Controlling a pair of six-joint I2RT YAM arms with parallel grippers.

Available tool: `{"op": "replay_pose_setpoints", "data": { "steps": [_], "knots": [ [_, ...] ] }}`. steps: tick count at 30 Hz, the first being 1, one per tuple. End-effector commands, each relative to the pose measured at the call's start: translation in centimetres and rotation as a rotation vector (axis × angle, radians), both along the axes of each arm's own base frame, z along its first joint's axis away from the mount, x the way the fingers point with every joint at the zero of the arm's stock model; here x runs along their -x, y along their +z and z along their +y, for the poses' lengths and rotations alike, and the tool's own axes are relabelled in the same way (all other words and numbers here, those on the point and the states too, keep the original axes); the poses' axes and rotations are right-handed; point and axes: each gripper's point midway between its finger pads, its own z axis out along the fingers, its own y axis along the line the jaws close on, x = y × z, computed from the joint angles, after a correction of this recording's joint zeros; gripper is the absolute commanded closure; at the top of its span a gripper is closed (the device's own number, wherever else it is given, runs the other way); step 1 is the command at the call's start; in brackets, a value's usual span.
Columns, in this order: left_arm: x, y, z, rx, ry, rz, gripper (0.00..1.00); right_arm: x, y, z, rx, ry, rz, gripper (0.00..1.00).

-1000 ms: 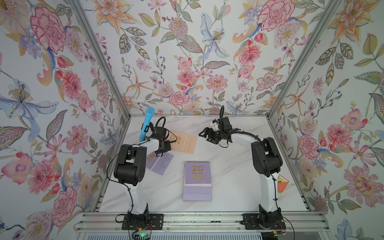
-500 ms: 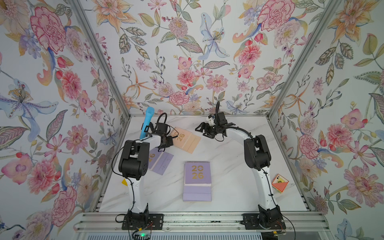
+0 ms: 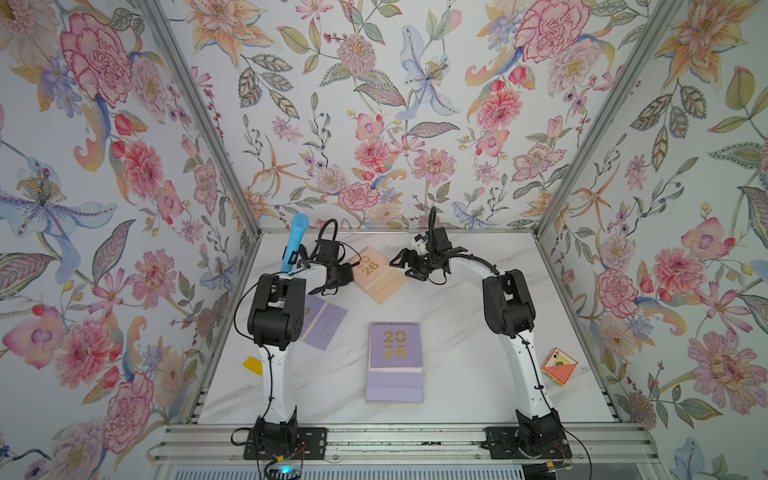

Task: Stack the calendars
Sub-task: Adjust the calendar at the center of the board.

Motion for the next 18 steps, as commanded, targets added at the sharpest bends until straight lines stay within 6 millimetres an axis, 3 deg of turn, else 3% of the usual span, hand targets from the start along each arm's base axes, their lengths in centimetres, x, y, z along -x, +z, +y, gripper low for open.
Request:
{"op": "replay_pose_setpoints", "data": {
  "steps": [1, 11, 18],
  "knots": [
    [1.1, -2.3, -2.5, 0.044, -0.043, 0.075, 1.00, 2.8, -0.7, -0.1, 0.030, 0.034, 0.062, 0.09],
    [1.8, -2.3, -4.6, 0.078, -0.063, 0.070, 1.00, 8.9, 1.6, 0.6, 0.127, 0.054, 0.022, 0.10],
    [2.0, -2.3, -5.3, 0.082, -0.073, 0.070, 1.00, 8.2, 1.9, -2.3, 0.118, -0.069, 0.047, 0.09]
  ]
}}
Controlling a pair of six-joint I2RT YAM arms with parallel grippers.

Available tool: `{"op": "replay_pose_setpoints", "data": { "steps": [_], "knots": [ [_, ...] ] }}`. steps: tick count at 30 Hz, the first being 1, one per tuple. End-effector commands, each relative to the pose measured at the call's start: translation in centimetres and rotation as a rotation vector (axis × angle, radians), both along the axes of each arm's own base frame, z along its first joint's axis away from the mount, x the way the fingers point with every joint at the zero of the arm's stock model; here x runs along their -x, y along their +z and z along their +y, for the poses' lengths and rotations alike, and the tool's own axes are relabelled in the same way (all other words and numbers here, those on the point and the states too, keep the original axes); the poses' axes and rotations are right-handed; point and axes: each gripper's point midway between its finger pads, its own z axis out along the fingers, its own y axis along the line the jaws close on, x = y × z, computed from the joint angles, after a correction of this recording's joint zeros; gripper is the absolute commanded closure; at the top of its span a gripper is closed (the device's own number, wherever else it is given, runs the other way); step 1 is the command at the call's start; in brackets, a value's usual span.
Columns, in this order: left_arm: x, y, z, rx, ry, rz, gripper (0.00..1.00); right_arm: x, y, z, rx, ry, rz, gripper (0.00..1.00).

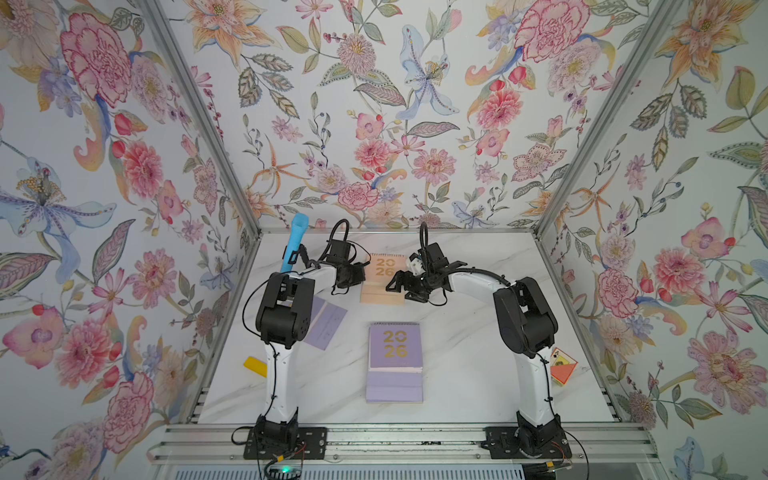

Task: Stack the calendars
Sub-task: Adjust the calendar at the center of the board, then pick up the calendar at the center of the board.

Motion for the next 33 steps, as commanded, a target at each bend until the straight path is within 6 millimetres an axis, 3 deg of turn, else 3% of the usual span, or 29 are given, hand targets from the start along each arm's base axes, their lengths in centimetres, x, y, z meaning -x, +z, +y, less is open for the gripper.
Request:
{"op": "replay_pose_setpoints", "data": {
  "steps": [1, 13, 21, 25, 28, 33],
  "knots": [
    [1.6, -2.4, -0.8, 0.004, -0.019, 0.074, 1.00, -1.9, 0.9, -2.3, -0.008, -0.095, -0.016, 0.09],
    [1.5, -2.5, -1.3, 0.024, -0.021, 0.073, 1.00, -4.8, -1.0, -3.6, -0.090, -0.130, 0.038, 0.09],
    [1.6, -2.9, -1.9, 0.027, -0.034, 0.080, 1.00, -6.6, -2.6, -2.8, -0.102, -0.140, 0.056, 0.08],
    [1.6, -3.0, -2.2, 0.034, -0.038, 0.085, 1.00, -7.2, -3.2, -1.5, -0.131, -0.119, 0.076, 0.08],
    [1.7, -3.2, -2.3, 0.044, -0.038, 0.090, 1.00, -7.3, -2.5, 0.2, -0.180, -0.070, 0.074, 0.09],
    [1.8, -3.2, -2.0, 0.036, -0.035, 0.091, 1.00, -8.0, 1.9, 1.9, -0.331, -0.013, -0.015, 0.12]
  ]
}}
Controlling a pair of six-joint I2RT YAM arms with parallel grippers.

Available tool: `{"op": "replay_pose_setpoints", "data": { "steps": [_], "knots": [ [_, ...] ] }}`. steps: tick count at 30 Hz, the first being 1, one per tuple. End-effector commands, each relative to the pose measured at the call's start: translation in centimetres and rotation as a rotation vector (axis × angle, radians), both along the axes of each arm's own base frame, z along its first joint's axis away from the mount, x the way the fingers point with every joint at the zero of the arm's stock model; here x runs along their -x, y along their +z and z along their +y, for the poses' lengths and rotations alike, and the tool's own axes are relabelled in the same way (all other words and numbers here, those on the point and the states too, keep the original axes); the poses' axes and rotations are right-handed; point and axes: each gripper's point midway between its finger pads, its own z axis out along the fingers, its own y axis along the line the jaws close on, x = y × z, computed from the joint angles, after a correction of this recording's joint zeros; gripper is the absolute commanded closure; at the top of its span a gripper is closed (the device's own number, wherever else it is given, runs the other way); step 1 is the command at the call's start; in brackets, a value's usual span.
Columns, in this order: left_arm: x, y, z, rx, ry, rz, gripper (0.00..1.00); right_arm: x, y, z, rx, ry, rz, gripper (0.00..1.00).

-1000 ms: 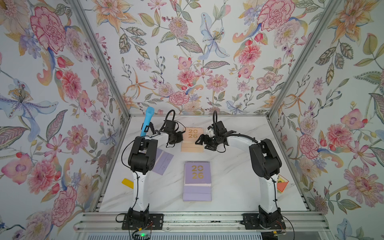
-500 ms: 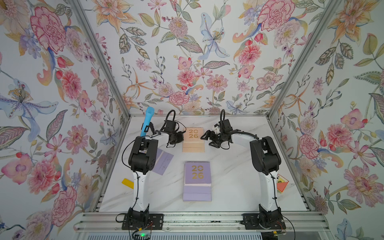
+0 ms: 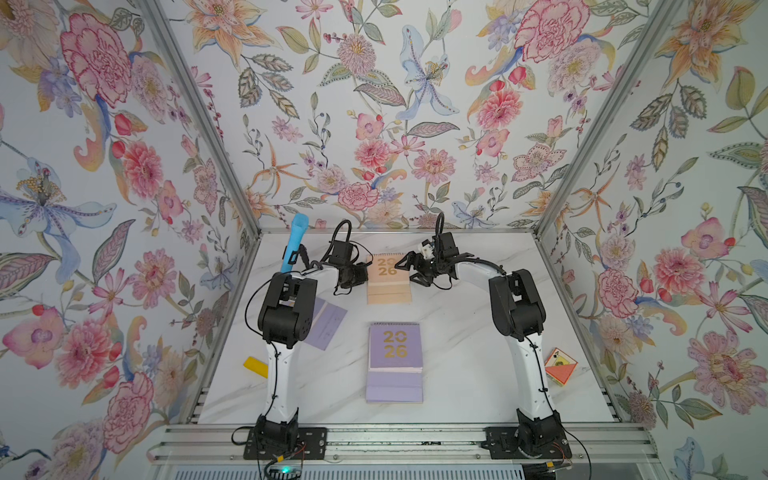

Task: Stack the calendars
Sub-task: Pick up the calendar at the center of the board.

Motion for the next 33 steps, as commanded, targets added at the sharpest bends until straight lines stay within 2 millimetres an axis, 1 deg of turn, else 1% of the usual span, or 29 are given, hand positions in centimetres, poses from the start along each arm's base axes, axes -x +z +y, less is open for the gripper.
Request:
{"op": "replay_pose_setpoints", "data": {
  "steps": [1, 4, 6, 9, 14, 18, 21, 23, 27, 29, 33],
  "knots": [
    [2.0, -3.1, -0.9, 0.004, -0.027, 0.100, 1.00, 0.5, 3.3, 2.9, -0.159, 0.082, -0.058, 0.14],
    [2.0, -3.1, -1.1, 0.012, -0.030, 0.099, 1.00, 0.4, 5.2, 3.2, -0.263, 0.083, -0.083, 0.20],
    [2.0, -3.0, -1.1, 0.014, -0.030, 0.098, 1.00, 0.4, 5.8, 3.4, -0.311, 0.086, -0.089, 0.25],
    [1.9, -2.8, -1.1, 0.010, -0.029, 0.095, 1.00, 0.7, 5.5, 3.5, -0.307, 0.085, -0.086, 0.33],
    [1.8, -2.4, -0.9, 0.007, -0.027, 0.088, 1.00, 0.7, 4.9, 3.1, -0.292, 0.065, -0.081, 0.46],
    [1.7, -2.2, -1.0, 0.011, -0.027, 0.084, 1.00, 0.9, 4.4, 3.6, -0.286, 0.070, -0.069, 0.54],
    [1.6, -2.1, -0.9, 0.011, -0.026, 0.082, 1.00, 1.0, 4.3, 4.2, -0.312, 0.070, -0.054, 0.56],
    [1.6, -2.1, -0.8, 0.009, -0.024, 0.081, 1.00, 0.8, 4.8, 4.3, -0.362, 0.058, -0.055, 0.59],
    [1.6, -1.9, -0.4, 0.006, -0.019, 0.078, 1.00, 0.4, 5.2, 4.2, -0.361, 0.046, -0.070, 0.62],
    [1.6, -1.8, -0.2, 0.005, -0.016, 0.076, 1.00, 0.3, 5.6, 4.4, -0.393, 0.045, -0.065, 0.63],
    [1.6, -1.6, -0.1, 0.005, -0.014, 0.074, 1.00, 0.3, 5.6, 4.7, -0.403, 0.039, -0.058, 0.66]
  ]
}}
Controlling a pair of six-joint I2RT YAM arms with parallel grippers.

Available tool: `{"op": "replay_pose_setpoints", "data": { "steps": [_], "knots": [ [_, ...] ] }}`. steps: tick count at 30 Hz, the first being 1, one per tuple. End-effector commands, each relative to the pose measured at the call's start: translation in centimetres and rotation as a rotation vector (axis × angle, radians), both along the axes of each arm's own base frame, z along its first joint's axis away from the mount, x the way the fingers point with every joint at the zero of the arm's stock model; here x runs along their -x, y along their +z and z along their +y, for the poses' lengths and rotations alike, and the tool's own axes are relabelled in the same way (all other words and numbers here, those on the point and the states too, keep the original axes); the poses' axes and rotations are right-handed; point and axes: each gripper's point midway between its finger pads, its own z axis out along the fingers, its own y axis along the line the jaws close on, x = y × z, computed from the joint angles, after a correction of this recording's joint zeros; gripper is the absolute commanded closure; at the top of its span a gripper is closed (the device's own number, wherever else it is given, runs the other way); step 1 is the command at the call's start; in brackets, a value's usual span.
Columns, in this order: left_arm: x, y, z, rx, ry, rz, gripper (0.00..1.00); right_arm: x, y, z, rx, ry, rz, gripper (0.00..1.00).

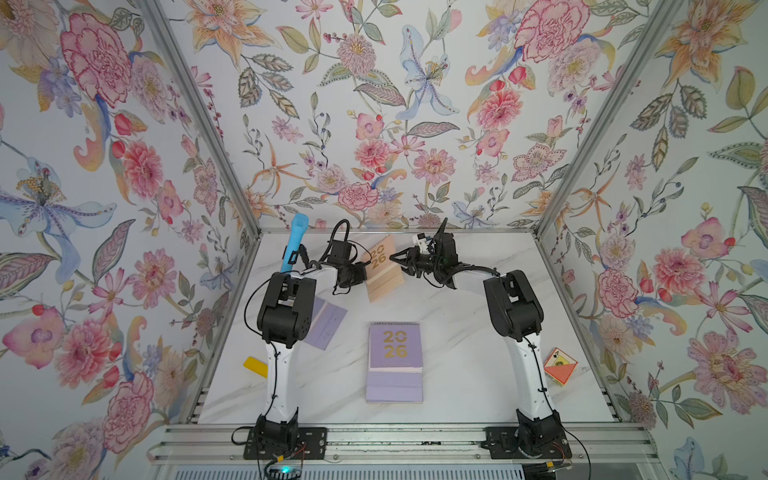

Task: Stack the calendars
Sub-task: Pick up the calendar at the center of the board.

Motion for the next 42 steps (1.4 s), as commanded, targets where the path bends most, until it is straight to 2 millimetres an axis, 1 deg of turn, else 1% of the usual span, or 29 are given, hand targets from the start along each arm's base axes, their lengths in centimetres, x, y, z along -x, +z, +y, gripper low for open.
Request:
{"op": "replay_pose_setpoints", "data": {
  "steps": [1, 3, 9, 14, 17, 22, 25, 28, 33, 36, 38, 39, 42],
  "knots": [
    [1.8, -1.6, -0.5, 0.004, -0.025, 0.074, 1.00, 0.3, 0.1, 0.5, -0.024, 0.014, 0.005, 0.67],
    [1.9, -1.5, -0.4, 0.002, -0.024, 0.074, 1.00, 0.2, 0.0, 0.1, -0.001, -0.006, -0.005, 0.69],
    [1.9, -0.7, 0.1, -0.002, -0.017, 0.059, 1.00, 0.1, -0.2, -1.0, 0.125, -0.035, -0.034, 0.80],
    [2.0, 0.8, 0.3, 0.001, -0.010, 0.037, 1.00, 0.3, 0.3, -1.6, 0.154, -0.043, -0.054, 0.91],
    [2.3, 2.1, 0.5, -0.005, -0.001, 0.013, 1.00, 0.8, 1.2, -2.0, 0.164, -0.055, -0.072, 0.97],
    [3.4, 4.4, 0.8, -0.003, 0.014, -0.022, 1.00, 2.5, 3.5, -3.5, 0.177, -0.097, -0.107, 0.99],
    [4.6, 5.8, 0.8, -0.002, 0.017, -0.045, 1.00, 4.5, 4.9, -4.7, 0.185, -0.126, -0.124, 1.00],
    [6.2, 7.2, 0.6, 0.013, 0.029, -0.073, 1.00, 7.1, 6.0, -6.0, 0.198, -0.152, -0.135, 1.00],
    [9.5, 8.8, 0.2, 0.038, 0.048, -0.113, 1.00, 12.4, 7.6, -8.0, 0.212, -0.187, -0.151, 1.00],
    [11.4, 9.5, -0.3, 0.047, 0.046, -0.132, 1.00, 15.8, 8.0, -8.5, 0.218, -0.191, -0.157, 1.00],
    [12.7, 9.4, -0.5, 0.051, 0.046, -0.130, 1.00, 18.0, 8.0, -8.6, 0.227, -0.189, -0.157, 1.00],
    [13.4, 10.5, -0.6, 0.065, 0.044, -0.156, 1.00, 19.1, 7.9, -8.8, 0.235, -0.192, -0.157, 1.00],
    [15.4, 10.6, -0.8, 0.075, 0.046, -0.164, 1.00, 22.0, 7.9, -9.4, 0.239, -0.211, -0.164, 1.00]
  ]
}}
